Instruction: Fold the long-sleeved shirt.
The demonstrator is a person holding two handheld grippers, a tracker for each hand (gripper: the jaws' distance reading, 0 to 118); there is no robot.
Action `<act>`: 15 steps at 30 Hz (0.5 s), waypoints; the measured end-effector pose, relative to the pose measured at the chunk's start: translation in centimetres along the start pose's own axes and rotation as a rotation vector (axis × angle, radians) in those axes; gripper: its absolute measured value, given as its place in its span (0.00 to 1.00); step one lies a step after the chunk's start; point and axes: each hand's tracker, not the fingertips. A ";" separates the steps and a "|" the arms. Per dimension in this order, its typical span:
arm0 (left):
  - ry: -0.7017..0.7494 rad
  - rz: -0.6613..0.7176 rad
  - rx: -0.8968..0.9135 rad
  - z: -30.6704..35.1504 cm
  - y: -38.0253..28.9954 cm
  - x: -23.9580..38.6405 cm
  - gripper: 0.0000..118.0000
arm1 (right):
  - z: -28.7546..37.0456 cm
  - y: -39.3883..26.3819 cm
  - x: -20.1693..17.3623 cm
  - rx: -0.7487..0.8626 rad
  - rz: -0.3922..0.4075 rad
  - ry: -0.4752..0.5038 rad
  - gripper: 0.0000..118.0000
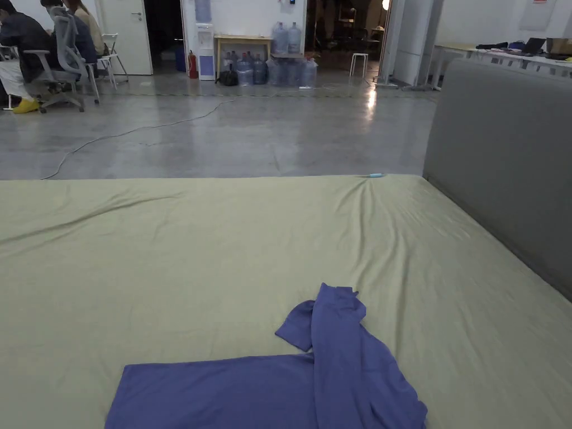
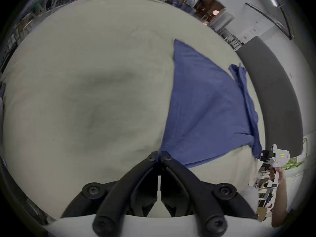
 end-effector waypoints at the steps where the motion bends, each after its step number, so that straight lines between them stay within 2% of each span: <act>1: 0.006 0.001 -0.001 -0.6 -0.2 -0.1 0.00 | -0.3 0.0 -0.3 0.012 0.025 -0.015 0.03; 5: 0.014 0.030 0.025 -0.5 -0.2 0.5 0.00 | -0.1 0.7 -1.1 -0.001 0.040 -0.034 0.14; 6: 0.036 0.011 0.024 0.1 0.2 1.1 0.19 | 0.8 0.7 -1.3 -0.004 0.053 -0.029 0.25; 7: 0.073 -0.010 0.057 1.1 0.4 1.1 0.72 | 1.9 0.6 -1.7 0.013 0.059 -0.029 0.55; 8: 0.089 -0.019 0.090 2.3 0.5 1.8 0.99 | 3.4 0.6 -2.4 0.060 0.086 -0.065 0.78; 9: 0.063 -0.045 0.126 3.5 0.5 2.3 0.97 | 5.0 0.3 -3.0 0.107 0.120 -0.108 0.86; 10: 0.025 -0.087 0.250 5.7 0.2 2.8 0.97 | 7.2 -0.2 -3.6 0.186 0.163 -0.122 0.85; 11: -0.025 -0.085 0.245 7.2 0.3 3.5 0.97 | 9.3 -0.8 -4.2 0.257 0.201 -0.116 0.85; 14: -0.059 -0.109 0.265 9.7 -1.1 5.1 0.96 | 13.0 -3.4 -5.7 0.355 0.223 -0.072 0.86; 15: -0.080 -0.111 0.256 9.8 -2.2 5.9 0.92 | 13.3 -4.5 -6.1 0.359 0.219 -0.048 0.85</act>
